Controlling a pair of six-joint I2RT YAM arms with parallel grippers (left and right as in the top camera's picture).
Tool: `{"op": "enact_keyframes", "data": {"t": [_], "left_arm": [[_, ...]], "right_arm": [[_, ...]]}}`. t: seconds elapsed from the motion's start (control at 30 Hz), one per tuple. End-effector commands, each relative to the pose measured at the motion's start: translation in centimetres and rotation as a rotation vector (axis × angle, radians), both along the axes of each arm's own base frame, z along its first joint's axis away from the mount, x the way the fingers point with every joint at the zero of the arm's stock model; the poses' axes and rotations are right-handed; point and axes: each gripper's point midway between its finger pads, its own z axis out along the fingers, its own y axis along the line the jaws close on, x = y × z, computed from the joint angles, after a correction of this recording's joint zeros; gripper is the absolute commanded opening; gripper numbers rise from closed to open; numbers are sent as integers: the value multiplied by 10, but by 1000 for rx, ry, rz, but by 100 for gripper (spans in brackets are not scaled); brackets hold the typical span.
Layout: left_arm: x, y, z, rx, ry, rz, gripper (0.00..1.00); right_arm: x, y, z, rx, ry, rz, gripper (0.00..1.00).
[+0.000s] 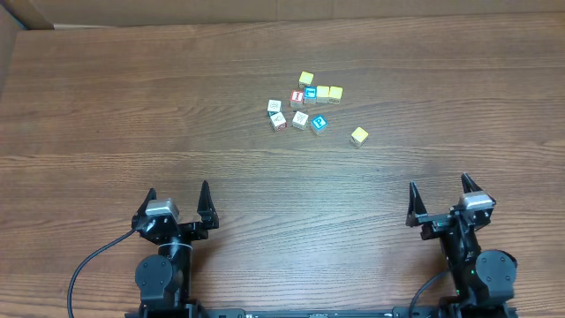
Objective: Flip 5 blocks
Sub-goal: 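Move the right gripper over the lone yellow K block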
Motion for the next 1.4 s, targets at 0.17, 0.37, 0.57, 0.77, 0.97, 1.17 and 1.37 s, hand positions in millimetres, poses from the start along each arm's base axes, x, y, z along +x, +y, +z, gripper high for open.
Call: {"op": "enact_keyframes", "data": {"t": [0.17,0.37,0.57,0.77,0.97,1.17,1.37], "left_arm": [[0,-4,1,18,-7,-19,100],[0,-3,1,18,-7,-19,100],[0,-3,1,18,-7,-19,100],[0,-4,1,18,-7,-19,100],[0,-3,1,18,-7,-19,100],[0,-3,1,18,-7,-19,100],[0,-3,1,18,-7,-19,100]], "right_arm": [[0,11,96,81,-8,61,100],[33,31,135,88,229,157,100],[65,37,149,100,582,162,100],[101,41,136,108,847,149,100],[131,68,107,187,933,285,94],[134,75,61,83,1050,283,59],[124,79,1,-125,1149,234,64]]}}
